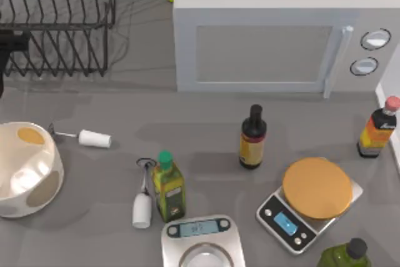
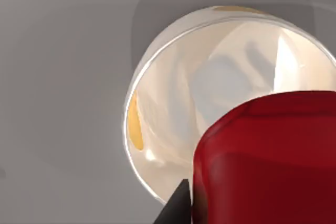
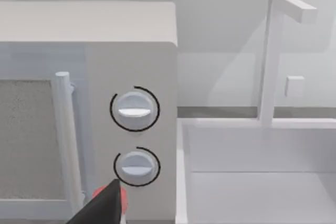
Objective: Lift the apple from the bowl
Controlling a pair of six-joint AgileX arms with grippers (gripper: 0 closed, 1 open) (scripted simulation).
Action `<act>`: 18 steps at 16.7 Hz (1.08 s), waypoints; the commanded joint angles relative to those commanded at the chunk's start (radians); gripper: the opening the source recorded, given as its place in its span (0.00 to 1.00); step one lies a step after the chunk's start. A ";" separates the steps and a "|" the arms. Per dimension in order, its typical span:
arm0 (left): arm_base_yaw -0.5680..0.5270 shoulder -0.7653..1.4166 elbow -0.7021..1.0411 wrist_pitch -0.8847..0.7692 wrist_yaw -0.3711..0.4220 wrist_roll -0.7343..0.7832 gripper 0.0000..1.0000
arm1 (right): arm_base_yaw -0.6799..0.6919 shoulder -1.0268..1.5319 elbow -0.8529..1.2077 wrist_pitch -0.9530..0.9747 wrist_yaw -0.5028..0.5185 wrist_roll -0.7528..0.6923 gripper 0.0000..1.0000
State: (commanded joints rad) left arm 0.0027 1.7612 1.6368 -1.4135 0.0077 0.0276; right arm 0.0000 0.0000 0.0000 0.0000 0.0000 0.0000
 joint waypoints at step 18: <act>-0.227 0.162 0.410 -0.255 -0.002 -0.227 0.00 | 0.000 0.000 0.000 0.000 0.000 0.000 1.00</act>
State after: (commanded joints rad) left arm -0.2241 1.9228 2.0469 -1.6682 0.0053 -0.1998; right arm 0.0000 0.0000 0.0000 0.0000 0.0000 0.0000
